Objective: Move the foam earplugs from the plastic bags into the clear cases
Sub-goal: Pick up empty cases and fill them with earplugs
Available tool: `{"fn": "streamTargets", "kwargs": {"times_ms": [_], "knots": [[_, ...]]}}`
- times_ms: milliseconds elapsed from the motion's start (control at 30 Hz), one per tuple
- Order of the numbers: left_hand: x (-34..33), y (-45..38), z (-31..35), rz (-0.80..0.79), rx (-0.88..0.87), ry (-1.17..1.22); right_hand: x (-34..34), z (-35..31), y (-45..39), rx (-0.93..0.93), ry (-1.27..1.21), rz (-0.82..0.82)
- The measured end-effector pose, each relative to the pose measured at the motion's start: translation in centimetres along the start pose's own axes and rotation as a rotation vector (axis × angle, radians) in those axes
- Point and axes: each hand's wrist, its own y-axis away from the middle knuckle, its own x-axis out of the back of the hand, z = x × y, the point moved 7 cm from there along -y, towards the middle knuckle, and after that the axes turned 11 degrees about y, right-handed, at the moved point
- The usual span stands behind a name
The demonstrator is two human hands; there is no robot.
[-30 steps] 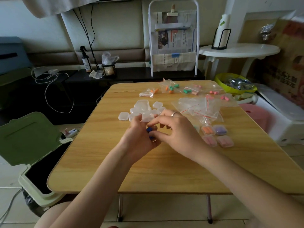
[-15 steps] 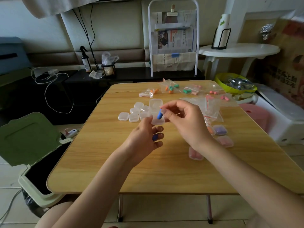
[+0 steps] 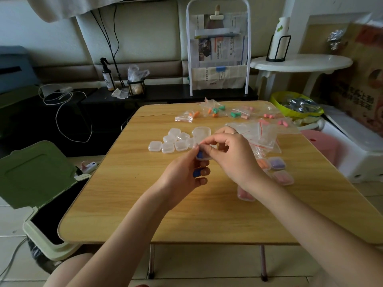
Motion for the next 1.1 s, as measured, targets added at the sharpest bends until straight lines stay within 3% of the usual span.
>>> {"fn": "streamTargets", "kwargs": {"times_ms": [133, 300, 467, 800, 867, 1000, 1100], "knots": [[1.1, -0.4, -0.1, 0.129, 0.040, 0.266, 0.2, 0.3, 0.0, -0.015, -0.149, -0.026], [2.4, -0.7, 0.5, 0.213, 0.028, 0.537, -0.2, -1.0, 0.5, 0.158, -0.031, -0.043], [2.1, -0.6, 0.4, 0.180, 0.062, 0.463, -2.7, -1.8, 1.7, 0.334, 0.198, -0.161], [2.7, -0.4, 0.1, 0.217, 0.073, 0.330, -3.5, -1.3, 1.8, 0.314, 0.271, -0.196], [2.9, -0.5, 0.2, 0.233, 0.062, 0.341, -2.3, -1.5, 1.5, 0.276, 0.170, -0.120], [3.1, -0.8, 0.0, 0.226, 0.071, 0.346, 1.0, -2.0, 1.0, 0.298, 0.046, 0.182], [2.1, -0.4, -0.1, 0.149, 0.098, 0.288, 1.2, -2.2, 1.1, 0.369, 0.089, 0.237]]}}
